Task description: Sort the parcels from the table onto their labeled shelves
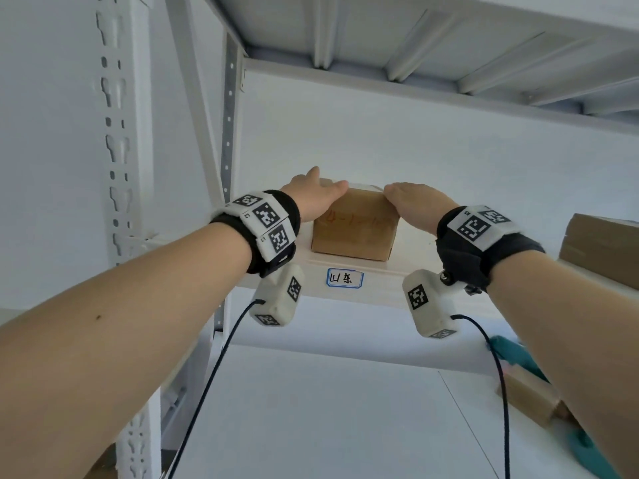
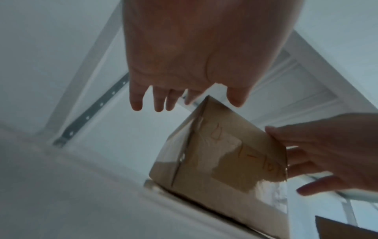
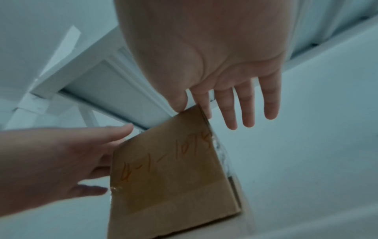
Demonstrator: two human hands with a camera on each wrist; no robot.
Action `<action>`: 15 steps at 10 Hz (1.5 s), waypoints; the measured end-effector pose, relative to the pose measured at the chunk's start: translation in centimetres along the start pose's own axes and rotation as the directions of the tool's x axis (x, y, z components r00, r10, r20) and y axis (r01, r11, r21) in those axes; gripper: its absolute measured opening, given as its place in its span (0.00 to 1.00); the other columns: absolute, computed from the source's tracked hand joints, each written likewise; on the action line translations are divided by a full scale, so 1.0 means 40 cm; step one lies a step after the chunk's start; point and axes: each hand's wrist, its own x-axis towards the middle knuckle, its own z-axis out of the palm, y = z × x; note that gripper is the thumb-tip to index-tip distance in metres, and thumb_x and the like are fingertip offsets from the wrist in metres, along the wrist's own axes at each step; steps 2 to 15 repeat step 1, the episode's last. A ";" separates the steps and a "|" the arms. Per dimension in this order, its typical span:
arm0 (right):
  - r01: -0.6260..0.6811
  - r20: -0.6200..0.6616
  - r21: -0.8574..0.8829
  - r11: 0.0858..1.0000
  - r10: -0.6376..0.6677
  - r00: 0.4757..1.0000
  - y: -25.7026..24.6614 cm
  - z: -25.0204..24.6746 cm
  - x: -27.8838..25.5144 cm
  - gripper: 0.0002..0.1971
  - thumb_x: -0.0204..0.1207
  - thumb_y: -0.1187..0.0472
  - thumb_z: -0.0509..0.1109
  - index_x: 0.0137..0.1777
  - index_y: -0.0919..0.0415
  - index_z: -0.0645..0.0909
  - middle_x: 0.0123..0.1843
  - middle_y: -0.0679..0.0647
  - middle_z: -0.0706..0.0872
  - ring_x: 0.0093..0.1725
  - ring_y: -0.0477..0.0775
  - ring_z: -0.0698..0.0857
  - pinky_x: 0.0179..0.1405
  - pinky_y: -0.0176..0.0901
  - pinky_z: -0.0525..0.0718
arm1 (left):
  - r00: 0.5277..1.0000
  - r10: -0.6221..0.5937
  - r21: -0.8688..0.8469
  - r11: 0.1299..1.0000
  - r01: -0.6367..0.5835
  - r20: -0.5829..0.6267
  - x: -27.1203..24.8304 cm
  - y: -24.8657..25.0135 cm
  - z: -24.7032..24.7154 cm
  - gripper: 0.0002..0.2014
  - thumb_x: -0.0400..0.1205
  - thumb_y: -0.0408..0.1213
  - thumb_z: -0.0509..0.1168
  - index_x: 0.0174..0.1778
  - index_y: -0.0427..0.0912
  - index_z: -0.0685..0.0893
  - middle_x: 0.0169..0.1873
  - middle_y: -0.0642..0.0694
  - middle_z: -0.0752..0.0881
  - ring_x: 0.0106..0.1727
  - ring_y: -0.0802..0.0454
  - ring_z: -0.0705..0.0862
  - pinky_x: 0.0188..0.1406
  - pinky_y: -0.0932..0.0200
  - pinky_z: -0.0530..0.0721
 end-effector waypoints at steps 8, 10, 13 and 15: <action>-0.016 -0.005 -0.118 0.993 0.015 1.000 0.017 -0.016 -0.002 0.20 0.86 0.56 0.46 0.59 0.64 0.79 0.66 0.65 0.80 0.68 0.65 0.78 0.63 0.52 0.74 | 1.000 0.007 0.108 0.994 -0.004 -0.021 -0.009 0.004 -0.012 0.40 0.84 0.62 0.48 0.86 0.40 0.50 0.85 0.39 0.57 0.84 0.41 0.61 0.80 0.46 0.63; -0.016 -0.005 -0.118 0.993 0.015 1.000 0.017 -0.016 -0.002 0.20 0.86 0.56 0.46 0.59 0.64 0.79 0.66 0.65 0.80 0.68 0.65 0.78 0.63 0.52 0.74 | 1.000 0.007 0.108 0.994 -0.004 -0.021 -0.009 0.004 -0.012 0.40 0.84 0.62 0.48 0.86 0.40 0.50 0.85 0.39 0.57 0.84 0.41 0.61 0.80 0.46 0.63; -0.016 -0.005 -0.118 0.993 0.015 1.000 0.017 -0.016 -0.002 0.20 0.86 0.56 0.46 0.59 0.64 0.79 0.66 0.65 0.80 0.68 0.65 0.78 0.63 0.52 0.74 | 1.000 0.007 0.108 0.994 -0.004 -0.021 -0.009 0.004 -0.012 0.40 0.84 0.62 0.48 0.86 0.40 0.50 0.85 0.39 0.57 0.84 0.41 0.61 0.80 0.46 0.63; -0.016 -0.005 -0.118 0.993 0.015 1.000 0.017 -0.016 -0.002 0.20 0.86 0.56 0.46 0.59 0.64 0.79 0.66 0.65 0.80 0.68 0.65 0.78 0.63 0.52 0.74 | 1.000 0.007 0.108 0.994 -0.004 -0.021 -0.009 0.004 -0.012 0.40 0.84 0.62 0.48 0.86 0.40 0.50 0.85 0.39 0.57 0.84 0.41 0.61 0.80 0.46 0.63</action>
